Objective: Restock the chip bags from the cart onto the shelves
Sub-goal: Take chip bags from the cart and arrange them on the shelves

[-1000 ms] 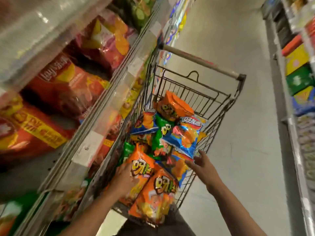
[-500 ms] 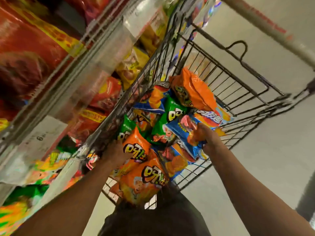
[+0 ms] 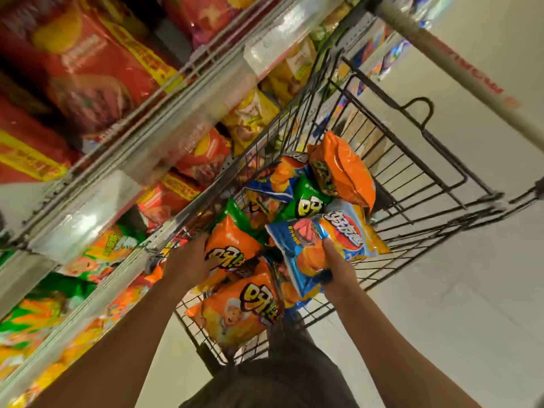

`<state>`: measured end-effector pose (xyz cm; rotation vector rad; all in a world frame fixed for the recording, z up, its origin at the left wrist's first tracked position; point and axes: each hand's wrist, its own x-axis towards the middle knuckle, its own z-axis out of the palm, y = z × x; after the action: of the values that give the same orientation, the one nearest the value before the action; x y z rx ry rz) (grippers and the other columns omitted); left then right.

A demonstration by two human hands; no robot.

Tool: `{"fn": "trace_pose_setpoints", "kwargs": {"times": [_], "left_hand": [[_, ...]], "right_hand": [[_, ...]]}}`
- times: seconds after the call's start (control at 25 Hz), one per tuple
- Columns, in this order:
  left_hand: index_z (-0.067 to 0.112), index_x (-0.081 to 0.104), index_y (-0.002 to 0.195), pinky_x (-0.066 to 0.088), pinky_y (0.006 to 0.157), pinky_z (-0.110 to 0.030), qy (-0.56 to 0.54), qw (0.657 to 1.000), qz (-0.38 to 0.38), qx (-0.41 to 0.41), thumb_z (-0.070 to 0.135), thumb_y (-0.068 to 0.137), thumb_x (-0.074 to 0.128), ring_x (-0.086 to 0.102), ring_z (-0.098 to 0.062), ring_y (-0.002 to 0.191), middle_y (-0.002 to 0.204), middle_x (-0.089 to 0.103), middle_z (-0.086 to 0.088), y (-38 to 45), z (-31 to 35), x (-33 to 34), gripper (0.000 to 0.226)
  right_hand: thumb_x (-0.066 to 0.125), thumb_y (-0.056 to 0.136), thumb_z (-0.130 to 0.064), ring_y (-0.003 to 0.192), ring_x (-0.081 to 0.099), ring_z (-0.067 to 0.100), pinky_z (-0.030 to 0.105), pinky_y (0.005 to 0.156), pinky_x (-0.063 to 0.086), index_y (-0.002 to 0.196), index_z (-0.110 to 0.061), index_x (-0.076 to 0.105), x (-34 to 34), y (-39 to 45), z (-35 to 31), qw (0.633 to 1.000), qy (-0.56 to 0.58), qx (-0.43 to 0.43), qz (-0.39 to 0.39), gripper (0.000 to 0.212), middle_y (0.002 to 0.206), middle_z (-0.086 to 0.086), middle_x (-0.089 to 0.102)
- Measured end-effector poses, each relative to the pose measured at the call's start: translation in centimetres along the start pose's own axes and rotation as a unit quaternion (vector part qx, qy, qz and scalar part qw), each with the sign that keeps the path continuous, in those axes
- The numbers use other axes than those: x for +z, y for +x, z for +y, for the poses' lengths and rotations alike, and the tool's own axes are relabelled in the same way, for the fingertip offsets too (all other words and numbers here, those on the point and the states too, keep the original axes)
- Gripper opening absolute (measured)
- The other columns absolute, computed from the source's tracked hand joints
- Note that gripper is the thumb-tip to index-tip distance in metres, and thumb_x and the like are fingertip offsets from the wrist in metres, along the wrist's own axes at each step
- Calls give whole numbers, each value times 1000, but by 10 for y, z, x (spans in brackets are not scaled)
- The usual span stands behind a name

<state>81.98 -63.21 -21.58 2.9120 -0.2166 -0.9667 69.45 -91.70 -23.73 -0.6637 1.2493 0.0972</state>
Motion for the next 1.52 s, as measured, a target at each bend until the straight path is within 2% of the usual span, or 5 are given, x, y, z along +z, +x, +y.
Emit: {"fn": "trace_pose_setpoints", "kwargs": {"times": [0.2, 0.44, 0.96, 1.12, 1.52], "left_hand": [[19, 39, 147, 54, 90, -46, -163, 984, 69, -9, 45, 89, 72, 66, -33, 111, 131, 65, -9, -54, -19, -12, 71], [29, 60, 109, 47, 59, -31, -365, 900, 236, 13, 41, 85, 76, 64, -17, 63, 79, 70, 3, -182, -73, 7, 32], [42, 71, 85, 45, 48, -8, -608, 683, 406, -13, 35, 87, 75, 64, 7, 54, 65, 70, 21, -477, -179, 69, 8], [29, 69, 115, 56, 80, -35, -631, 664, 402, -15, 41, 87, 73, 74, -13, 97, 108, 78, 6, -513, -174, 97, 30], [36, 72, 107, 58, 78, -35, -626, 613, 471, -99, 57, 79, 75, 75, -14, 94, 104, 78, 5, -543, -98, 106, 35]], "right_hand": [[66, 97, -23, 85, 63, 37, 42, 71, 51, 131, 1, 61, 2, -46, 44, 995, -63, 1, -75, 43, 118, 25, 67], [74, 90, -17, 63, 70, 21, 33, 58, 58, 75, -19, 77, -21, -127, 92, 957, -170, -145, -185, 15, 77, 6, 73], [91, 60, -53, 94, 73, 25, 47, 83, 60, 131, -26, 62, -31, -300, 168, 727, -482, -315, -374, 81, 108, 1, 77], [90, 69, -43, 110, 72, 27, 52, 93, 59, 131, -33, 62, -28, -327, 177, 687, -489, -309, -440, 69, 119, 0, 76], [89, 60, -49, 116, 67, 28, 54, 101, 53, 137, -20, 58, -18, -325, 130, 605, -552, -306, -486, 88, 128, 3, 71]]}}
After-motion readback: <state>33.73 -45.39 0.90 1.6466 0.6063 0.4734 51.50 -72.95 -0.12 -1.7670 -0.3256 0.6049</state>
